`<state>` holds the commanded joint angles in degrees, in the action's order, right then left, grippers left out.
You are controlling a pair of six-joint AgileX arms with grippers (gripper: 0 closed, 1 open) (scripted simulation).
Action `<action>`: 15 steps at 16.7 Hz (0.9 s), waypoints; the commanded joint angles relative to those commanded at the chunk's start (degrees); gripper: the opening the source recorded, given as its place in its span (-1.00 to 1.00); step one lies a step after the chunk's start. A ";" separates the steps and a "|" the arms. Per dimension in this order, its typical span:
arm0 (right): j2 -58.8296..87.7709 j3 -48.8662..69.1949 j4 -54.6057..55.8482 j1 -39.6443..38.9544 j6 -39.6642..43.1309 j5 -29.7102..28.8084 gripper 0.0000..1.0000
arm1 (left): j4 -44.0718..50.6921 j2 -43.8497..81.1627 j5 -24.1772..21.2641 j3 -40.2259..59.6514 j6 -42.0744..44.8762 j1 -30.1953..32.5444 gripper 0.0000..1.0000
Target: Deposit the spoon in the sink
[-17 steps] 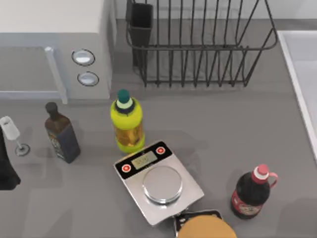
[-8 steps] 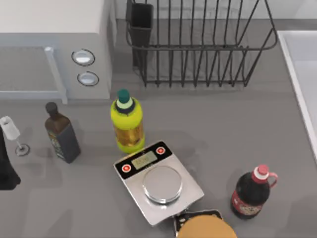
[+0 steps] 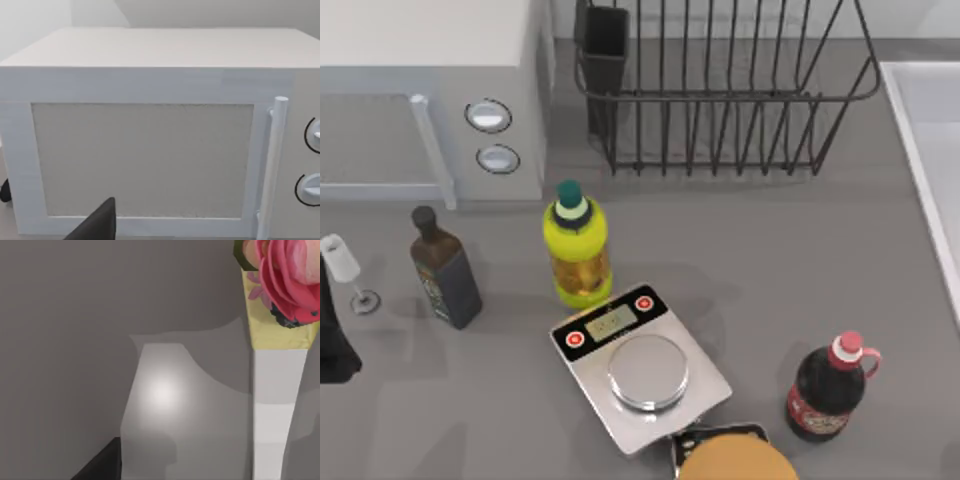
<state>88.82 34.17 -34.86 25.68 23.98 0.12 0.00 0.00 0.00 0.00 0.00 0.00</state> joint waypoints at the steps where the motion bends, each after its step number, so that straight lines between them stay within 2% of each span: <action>1: 0.61 -0.67 1.15 -0.01 -0.01 0.00 1.00 | 0.00 0.00 0.00 0.00 0.00 0.00 1.00; 6: 0.91 -1.01 1.73 -0.01 -0.02 0.00 1.00 | 0.00 0.00 0.00 0.00 0.00 0.00 1.00; 15: 0.91 -1.01 1.73 -0.01 -0.02 0.00 -0.36 | 0.00 0.00 0.00 0.00 0.00 0.00 1.00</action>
<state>89.73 33.16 -33.14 25.67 23.96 0.12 0.00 0.00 0.00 0.00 0.00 0.00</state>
